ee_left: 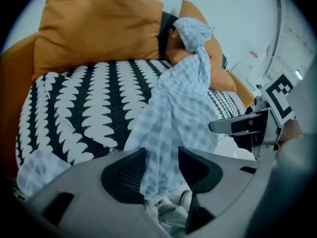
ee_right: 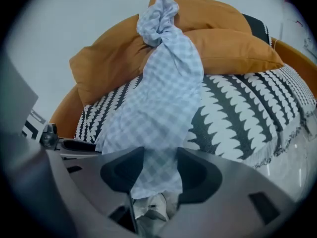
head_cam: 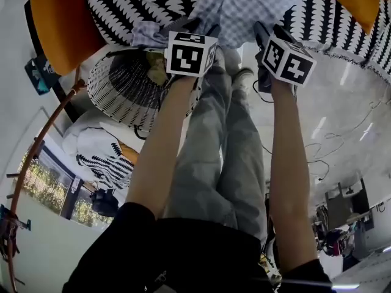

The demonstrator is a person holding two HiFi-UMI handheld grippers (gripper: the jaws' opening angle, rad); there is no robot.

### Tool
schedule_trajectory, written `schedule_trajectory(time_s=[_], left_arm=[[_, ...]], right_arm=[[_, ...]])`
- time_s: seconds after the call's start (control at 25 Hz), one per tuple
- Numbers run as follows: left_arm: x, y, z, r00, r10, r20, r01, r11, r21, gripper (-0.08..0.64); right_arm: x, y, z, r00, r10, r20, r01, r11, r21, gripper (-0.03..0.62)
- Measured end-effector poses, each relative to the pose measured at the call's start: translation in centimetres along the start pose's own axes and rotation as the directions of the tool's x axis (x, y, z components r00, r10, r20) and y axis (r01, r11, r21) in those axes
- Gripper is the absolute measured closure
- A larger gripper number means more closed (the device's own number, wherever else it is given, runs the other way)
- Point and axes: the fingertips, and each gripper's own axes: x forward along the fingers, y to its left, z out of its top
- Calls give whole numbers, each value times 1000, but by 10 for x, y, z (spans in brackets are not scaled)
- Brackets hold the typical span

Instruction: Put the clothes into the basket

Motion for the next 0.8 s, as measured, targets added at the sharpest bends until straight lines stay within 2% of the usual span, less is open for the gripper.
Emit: schedule_trajectory(time_s=[0.12,0.2,0.28,0.4,0.64,0.8], left_arm=[[11,5,0,999,35,-37,-35,999,7,380],[10,6,1,997,55,-47,-54,998,14,419],[9,2,1,999,28,-45,-28,1000,14,518],[0,-5,-5,999,-23,-31,22,999,-37,537],[-58,-18,-11,994,-12,107,22,996,-92,537],[-120,-18,-18,968,67,244,-22,983,-180,537]], right_arm=[[9,4,-2,1000,2,-28,-2,1000,-17,399],[13,8,-5,999,-7,-47,5,999,-41,466],[13,14,-10,997,-11,-72,6,998,-69,551],[7,32,-15,996,33,-87,-42,994,-101,560],[-37,74,-16,977,210,-29,-212,970,-122,563],[-82,125,-16,945,326,-17,-322,922,-213,563]])
